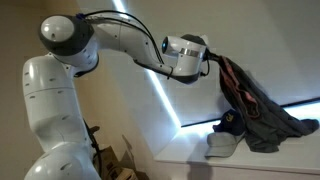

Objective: Move the white hat to the left, put the black hat on top of it, and move the shirt to the right

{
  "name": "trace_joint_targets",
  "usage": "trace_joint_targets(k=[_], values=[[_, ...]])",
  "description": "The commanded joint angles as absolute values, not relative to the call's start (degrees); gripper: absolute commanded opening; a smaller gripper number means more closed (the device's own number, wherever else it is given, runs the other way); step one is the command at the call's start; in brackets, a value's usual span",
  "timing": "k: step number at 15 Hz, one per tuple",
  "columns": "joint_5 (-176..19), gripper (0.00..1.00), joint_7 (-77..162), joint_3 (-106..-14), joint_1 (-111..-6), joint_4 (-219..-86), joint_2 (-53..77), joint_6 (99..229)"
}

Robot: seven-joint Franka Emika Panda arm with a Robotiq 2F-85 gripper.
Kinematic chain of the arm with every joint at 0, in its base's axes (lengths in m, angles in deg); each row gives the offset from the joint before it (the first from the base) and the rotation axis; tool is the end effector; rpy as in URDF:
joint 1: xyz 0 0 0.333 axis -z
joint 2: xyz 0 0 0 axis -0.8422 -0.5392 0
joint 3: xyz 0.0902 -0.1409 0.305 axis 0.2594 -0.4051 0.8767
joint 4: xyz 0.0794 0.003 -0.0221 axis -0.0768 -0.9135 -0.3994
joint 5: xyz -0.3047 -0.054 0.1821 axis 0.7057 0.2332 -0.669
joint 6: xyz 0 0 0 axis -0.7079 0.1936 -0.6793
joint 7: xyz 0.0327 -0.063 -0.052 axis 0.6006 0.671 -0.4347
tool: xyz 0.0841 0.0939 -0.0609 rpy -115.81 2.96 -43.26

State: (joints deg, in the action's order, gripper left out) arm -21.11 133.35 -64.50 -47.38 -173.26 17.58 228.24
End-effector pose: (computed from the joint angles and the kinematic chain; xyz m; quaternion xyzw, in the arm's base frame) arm 0.6111 -0.0779 0.5214 -0.7796 0.3097 -0.5096 0.1915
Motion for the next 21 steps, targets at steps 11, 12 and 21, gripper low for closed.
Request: trace_joint_targets(k=[11,12,21], values=[[-22.1,0.01,136.0,-44.8,-33.8,-185.3,24.7,207.1],[-28.2,0.29,132.3,-43.1,-33.5,-185.7,25.9,202.8],[-23.5,0.74,136.1,-45.0,-35.7,-182.3,23.2,202.5]])
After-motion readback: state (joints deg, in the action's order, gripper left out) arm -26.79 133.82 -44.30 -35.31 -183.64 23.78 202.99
